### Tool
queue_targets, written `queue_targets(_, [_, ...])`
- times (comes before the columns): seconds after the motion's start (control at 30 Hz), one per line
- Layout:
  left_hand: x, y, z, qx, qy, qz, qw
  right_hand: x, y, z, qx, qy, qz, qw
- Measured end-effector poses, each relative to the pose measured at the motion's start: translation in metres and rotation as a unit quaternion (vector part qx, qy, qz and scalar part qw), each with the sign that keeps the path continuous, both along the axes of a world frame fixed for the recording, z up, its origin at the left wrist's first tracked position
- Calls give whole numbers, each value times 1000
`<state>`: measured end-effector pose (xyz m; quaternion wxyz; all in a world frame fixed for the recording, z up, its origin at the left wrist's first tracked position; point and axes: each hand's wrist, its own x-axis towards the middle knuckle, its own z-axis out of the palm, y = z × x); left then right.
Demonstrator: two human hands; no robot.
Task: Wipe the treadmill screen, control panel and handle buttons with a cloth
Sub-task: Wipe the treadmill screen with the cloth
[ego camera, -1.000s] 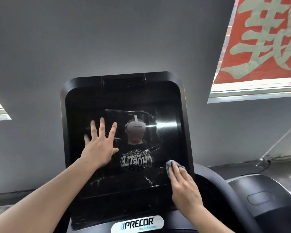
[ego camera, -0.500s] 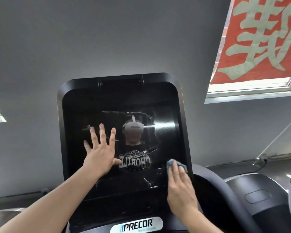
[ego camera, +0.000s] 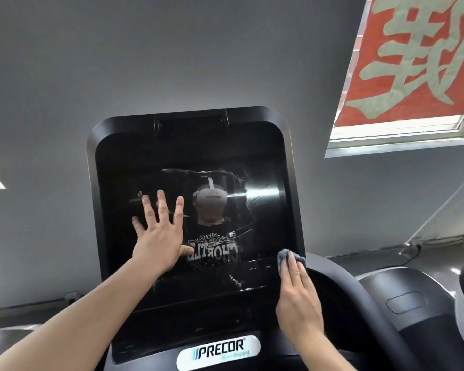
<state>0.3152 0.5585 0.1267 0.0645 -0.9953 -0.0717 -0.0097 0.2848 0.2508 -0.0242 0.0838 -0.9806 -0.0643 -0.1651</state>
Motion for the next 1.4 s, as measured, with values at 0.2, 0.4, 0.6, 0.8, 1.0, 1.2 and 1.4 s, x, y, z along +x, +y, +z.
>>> queue_targets(0.2, [-1,0,0,-4,-3,-5,1000,-18,17,-3,5,23,50,998])
queue_targets(0.4, [-2,0,1,-9,3,-6,1000,-29,32,-16,-9,60,36,997])
queue_targets(0.6, [0,1,0,1,-1,-6,1000,-23,13,-10,85,40,1,996])
queue_targets(0.8, [0,3,-2,1,-10,-9,1000,-24,9,-20,61,35,47,996])
queue_targets(1.0, [0,4,-4,-1,-11,-10,1000,-41,28,-23,44,57,77,994])
queue_targets(1.2, [0,3,-3,0,-4,-5,1000,-33,16,-29,113,29,56,992])
queue_targets(1.4, [-1,2,-2,-6,-1,-7,1000,-19,-4,-40,83,8,89,992])
